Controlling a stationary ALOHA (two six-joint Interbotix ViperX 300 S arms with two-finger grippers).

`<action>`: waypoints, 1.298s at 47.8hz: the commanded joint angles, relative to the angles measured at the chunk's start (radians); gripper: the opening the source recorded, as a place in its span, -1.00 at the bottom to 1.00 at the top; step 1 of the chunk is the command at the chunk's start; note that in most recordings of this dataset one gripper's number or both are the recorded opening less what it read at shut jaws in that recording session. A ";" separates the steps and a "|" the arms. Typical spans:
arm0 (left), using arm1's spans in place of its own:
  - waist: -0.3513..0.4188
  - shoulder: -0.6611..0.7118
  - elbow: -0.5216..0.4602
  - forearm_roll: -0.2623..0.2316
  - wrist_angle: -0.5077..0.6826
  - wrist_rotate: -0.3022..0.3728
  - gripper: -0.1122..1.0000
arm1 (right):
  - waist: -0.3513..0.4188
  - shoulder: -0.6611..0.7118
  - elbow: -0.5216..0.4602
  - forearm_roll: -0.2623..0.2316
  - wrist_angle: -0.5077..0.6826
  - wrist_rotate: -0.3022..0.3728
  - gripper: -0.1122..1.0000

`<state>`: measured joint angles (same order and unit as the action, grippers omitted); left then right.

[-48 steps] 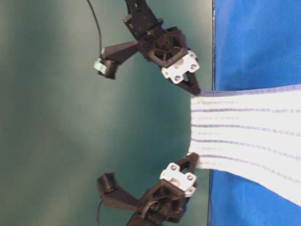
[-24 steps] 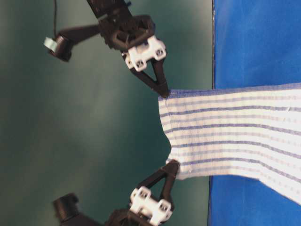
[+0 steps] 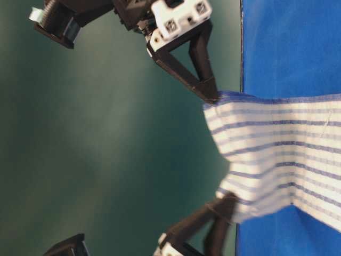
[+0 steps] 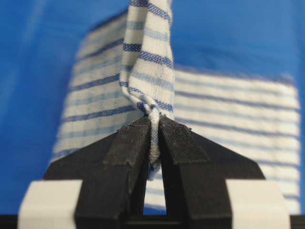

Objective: Fold a vertical towel.
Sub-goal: 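Carry the held corners toward the near end, folding the towel in half, then lower the corners onto the near edge and open both grippers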

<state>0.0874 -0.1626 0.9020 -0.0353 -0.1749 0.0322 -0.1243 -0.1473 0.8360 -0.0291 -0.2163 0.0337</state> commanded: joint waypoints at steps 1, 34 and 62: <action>-0.038 0.012 -0.009 0.002 -0.005 -0.002 -0.72 | 0.037 -0.012 -0.009 0.023 0.000 0.003 -0.68; -0.181 0.156 -0.015 0.002 -0.040 -0.044 -0.72 | 0.187 0.175 -0.043 0.170 -0.003 0.003 -0.68; -0.192 0.163 -0.020 0.002 -0.051 -0.044 -0.52 | 0.198 0.178 -0.049 0.178 0.000 0.005 -0.67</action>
<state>-0.0966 0.0092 0.9004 -0.0353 -0.2163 -0.0123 0.0629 0.0414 0.8084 0.1442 -0.2117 0.0368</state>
